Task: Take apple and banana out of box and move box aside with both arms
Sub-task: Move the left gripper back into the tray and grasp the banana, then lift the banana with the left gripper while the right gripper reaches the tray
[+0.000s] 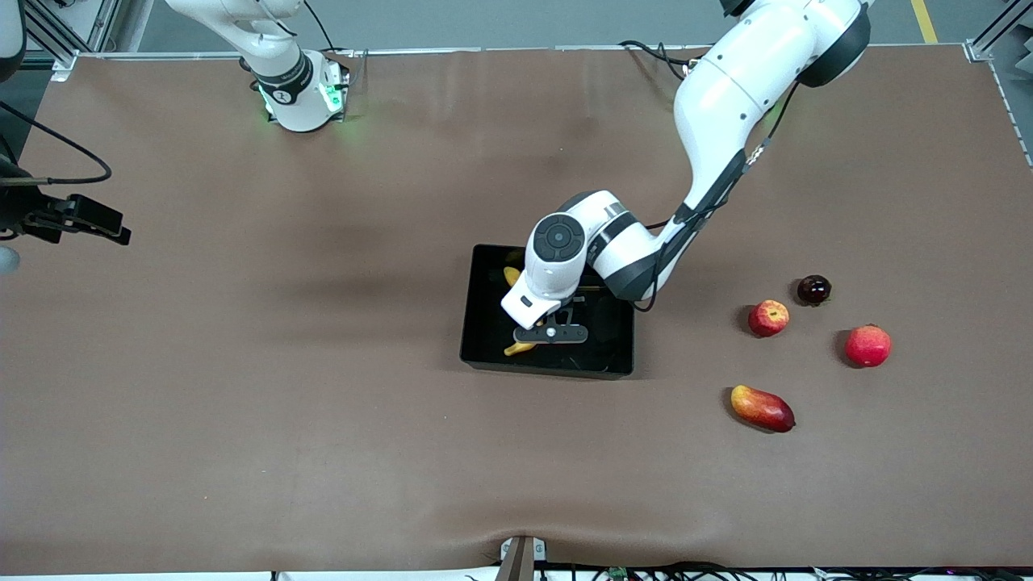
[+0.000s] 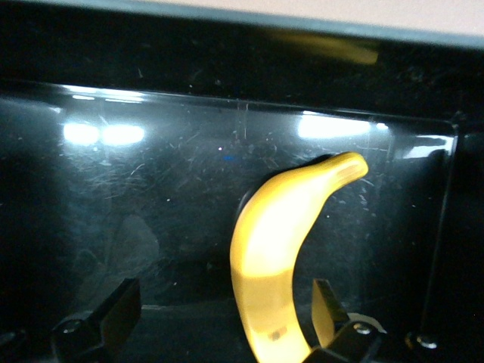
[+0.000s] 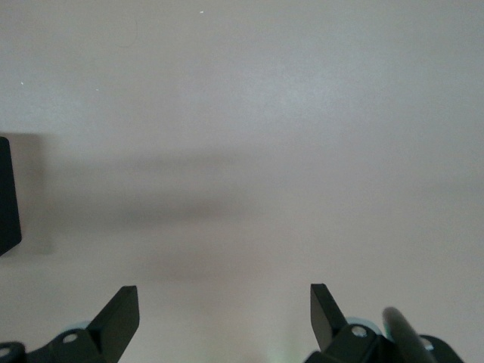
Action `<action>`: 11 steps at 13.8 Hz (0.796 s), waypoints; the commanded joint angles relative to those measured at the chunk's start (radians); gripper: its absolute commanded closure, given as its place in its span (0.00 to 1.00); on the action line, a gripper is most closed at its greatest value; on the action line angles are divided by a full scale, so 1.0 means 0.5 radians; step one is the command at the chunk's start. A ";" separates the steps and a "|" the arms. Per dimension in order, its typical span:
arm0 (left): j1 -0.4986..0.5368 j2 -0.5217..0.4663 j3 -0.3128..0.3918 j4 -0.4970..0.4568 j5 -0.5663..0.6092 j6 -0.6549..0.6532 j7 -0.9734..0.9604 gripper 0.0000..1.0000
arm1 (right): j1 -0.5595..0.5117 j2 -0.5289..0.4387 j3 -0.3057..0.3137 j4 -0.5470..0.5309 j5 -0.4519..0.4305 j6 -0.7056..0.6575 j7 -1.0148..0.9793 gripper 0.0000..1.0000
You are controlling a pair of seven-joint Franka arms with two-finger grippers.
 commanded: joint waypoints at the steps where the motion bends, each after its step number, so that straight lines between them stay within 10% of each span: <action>1: -0.108 0.079 0.091 0.060 0.056 0.073 -0.026 0.08 | 0.009 0.069 0.013 0.026 -0.032 -0.024 -0.012 0.00; 7: -0.111 0.098 0.097 0.060 0.050 0.073 -0.029 1.00 | 0.000 0.094 0.013 0.014 -0.017 -0.061 -0.008 0.00; 11: -0.099 -0.031 0.097 0.060 0.040 -0.009 -0.029 1.00 | 0.025 0.091 0.016 0.005 -0.007 -0.085 0.010 0.00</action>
